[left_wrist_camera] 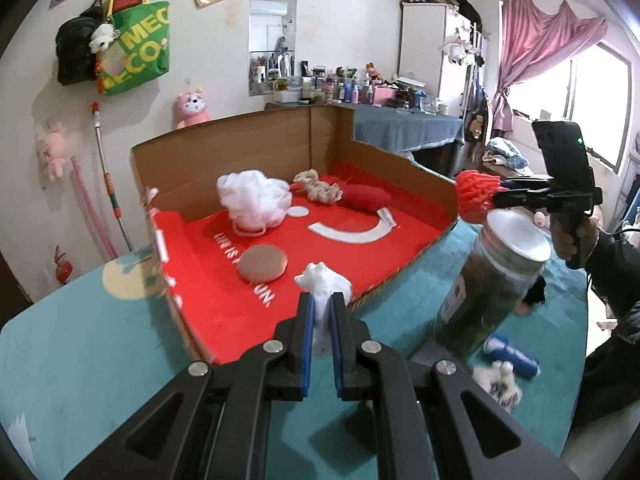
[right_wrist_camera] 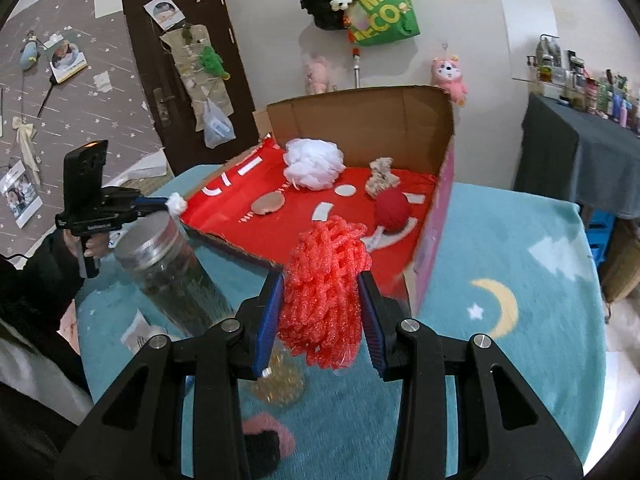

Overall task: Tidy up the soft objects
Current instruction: 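Carry the tissue with the left gripper while the right gripper carries the mesh net toward the box, then lower the tissue with the left gripper while the right gripper lowers the mesh net into the box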

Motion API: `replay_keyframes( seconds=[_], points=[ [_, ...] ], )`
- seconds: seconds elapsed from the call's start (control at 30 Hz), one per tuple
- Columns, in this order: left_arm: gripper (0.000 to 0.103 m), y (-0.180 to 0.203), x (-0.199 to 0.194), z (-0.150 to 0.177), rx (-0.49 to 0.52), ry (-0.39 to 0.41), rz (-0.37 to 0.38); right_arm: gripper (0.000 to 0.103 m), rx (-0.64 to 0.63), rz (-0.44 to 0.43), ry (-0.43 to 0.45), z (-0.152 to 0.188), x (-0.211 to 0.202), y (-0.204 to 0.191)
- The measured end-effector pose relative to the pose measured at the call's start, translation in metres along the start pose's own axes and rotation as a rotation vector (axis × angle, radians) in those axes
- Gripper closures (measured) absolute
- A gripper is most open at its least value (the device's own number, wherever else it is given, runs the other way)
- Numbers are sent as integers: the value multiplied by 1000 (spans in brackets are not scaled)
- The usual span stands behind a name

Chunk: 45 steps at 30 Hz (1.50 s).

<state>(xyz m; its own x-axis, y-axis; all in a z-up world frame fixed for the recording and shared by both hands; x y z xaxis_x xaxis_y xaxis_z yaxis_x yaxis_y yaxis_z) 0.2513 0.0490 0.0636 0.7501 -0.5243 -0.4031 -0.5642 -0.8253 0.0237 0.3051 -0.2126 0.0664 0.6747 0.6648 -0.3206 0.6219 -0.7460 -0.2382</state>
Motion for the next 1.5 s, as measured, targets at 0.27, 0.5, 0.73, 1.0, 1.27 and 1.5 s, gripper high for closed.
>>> replay_keyframes(
  seconds=[0.27,0.5,0.73,1.0,1.27,1.5],
  points=[
    [95,6,38,-28,-74,-39,41,67,-2,-30,-43,-30,42,-9],
    [94,13,81,-44,-86,-132,16,67,-15,8,-121,-47,88,-7],
    [93,2,128,-47,-119,-235,-25,66,7,64,-205,-57,133,3],
    [93,-13,169,-40,-112,-313,-83,65,42,151,-312,-54,178,23],
    [93,-23,186,-30,-131,-356,-109,65,97,178,-392,-38,203,38],
    [92,-23,186,-21,-118,-379,-113,63,81,177,-392,-37,203,36]
  ],
)
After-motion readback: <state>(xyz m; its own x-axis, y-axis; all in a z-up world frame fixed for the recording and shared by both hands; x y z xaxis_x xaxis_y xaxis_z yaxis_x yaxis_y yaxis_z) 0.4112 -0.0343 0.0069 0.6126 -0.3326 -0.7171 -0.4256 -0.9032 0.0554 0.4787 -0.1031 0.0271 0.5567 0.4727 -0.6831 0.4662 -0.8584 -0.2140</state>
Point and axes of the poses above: each gripper's, at about its wrist camera, not at the fingertips, and x roughly the way its jaws point, y to its right, z to its underside, the point moved 7 cm from there along x, roughly the way its jaws point, and after that the axes turned 14 degrees about y, right-handed, at the moved point
